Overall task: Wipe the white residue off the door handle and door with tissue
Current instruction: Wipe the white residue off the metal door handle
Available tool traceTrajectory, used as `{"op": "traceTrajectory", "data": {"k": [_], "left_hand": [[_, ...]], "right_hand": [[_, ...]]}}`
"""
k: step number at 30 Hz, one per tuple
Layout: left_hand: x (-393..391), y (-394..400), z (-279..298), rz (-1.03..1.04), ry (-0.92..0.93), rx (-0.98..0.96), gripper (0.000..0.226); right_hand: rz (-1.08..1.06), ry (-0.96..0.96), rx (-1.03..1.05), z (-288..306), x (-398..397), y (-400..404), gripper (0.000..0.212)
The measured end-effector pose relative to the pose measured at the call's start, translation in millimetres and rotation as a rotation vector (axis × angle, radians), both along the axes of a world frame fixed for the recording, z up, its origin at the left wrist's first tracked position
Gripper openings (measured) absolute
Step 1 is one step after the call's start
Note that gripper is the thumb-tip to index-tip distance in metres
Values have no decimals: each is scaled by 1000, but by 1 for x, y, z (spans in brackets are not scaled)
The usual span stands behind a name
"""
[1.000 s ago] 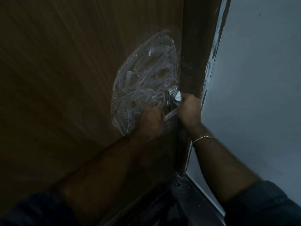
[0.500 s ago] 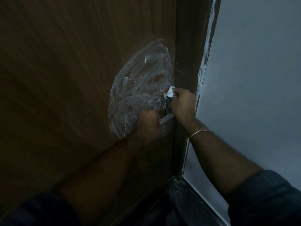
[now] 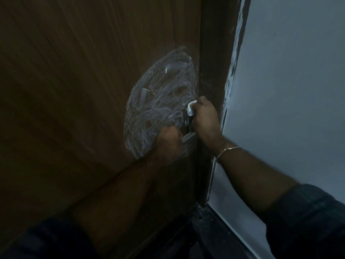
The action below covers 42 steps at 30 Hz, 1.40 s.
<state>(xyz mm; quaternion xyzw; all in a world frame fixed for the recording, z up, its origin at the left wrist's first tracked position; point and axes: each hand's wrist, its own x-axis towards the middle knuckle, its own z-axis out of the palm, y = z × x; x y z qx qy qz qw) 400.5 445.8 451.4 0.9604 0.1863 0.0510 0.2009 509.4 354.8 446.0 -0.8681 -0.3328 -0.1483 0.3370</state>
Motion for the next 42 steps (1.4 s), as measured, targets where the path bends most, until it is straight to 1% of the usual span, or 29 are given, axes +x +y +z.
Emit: {"op": "traceTrajectory", "data": {"k": [2, 4, 6, 9, 11, 12, 14, 15, 19, 22, 24, 26, 29, 31, 32, 34, 36, 38, 40, 41, 42], "left_hand": [[0, -1, 1, -1, -7, 23, 22], [-1, -2, 3, 9, 12, -14, 21], [0, -2, 4, 17, 11, -13, 21], [1, -1, 4, 29, 12, -14, 23], [1, -1, 3, 28, 40, -35, 19], [2, 0, 1, 22, 25, -25, 19], [2, 1, 0, 15, -3, 29, 22], [2, 1, 0, 22, 6, 26, 22], [6, 1, -1, 34, 33, -8, 21], [5, 2, -3, 37, 37, 5, 21], [4, 2, -5, 11, 35, 29, 22], [4, 3, -5, 8, 18, 61, 24], [4, 3, -3, 25, 44, 11, 20], [3, 3, -4, 12, 32, 24, 21], [1, 2, -5, 1, 22, 35, 22], [-3, -1, -5, 28, 7, -26, 20], [-10, -4, -7, 97, -27, -127, 20], [-22, -8, -9, 162, -99, -210, 31], [-36, -13, -11, 211, -194, -411, 32], [-43, -15, -11, 232, -246, -558, 28], [-49, -18, -9, 251, -287, -712, 22]], "right_hand": [[52, 0, -39, 2, 0, -1, 22], [43, -33, -83, 4, 1, -3, 25], [32, -33, -71, 6, 0, -3, 29], [65, -60, -138, 6, -1, -3, 34], [28, -24, -67, 6, 1, -4, 32], [19, -22, -38, 5, 2, -5, 30], [45, -51, -88, 5, 0, -4, 30], [60, -69, -118, 3, 0, -3, 33], [4, -6, -35, 0, 4, -4, 33], [58, -40, -62, -2, 2, -2, 28], [43, -54, -37, -3, 1, -3, 28], [34, -71, -56, -3, 3, -4, 30], [38, -33, -37, 1, 6, -6, 28], [87, 2, -37, 7, 6, -7, 24], [109, 63, 3, 10, 7, -9, 22], [86, 303, 200, 12, 3, -19, 18], [55, 640, 521, 6, -7, -37, 20], [128, 1046, 817, -1, -24, -53, 22], [267, 1405, 1031, -7, -43, -63, 25], [322, 1516, 1098, -9, -49, -67, 26], [366, 1587, 1138, -9, -54, -71, 27]]}}
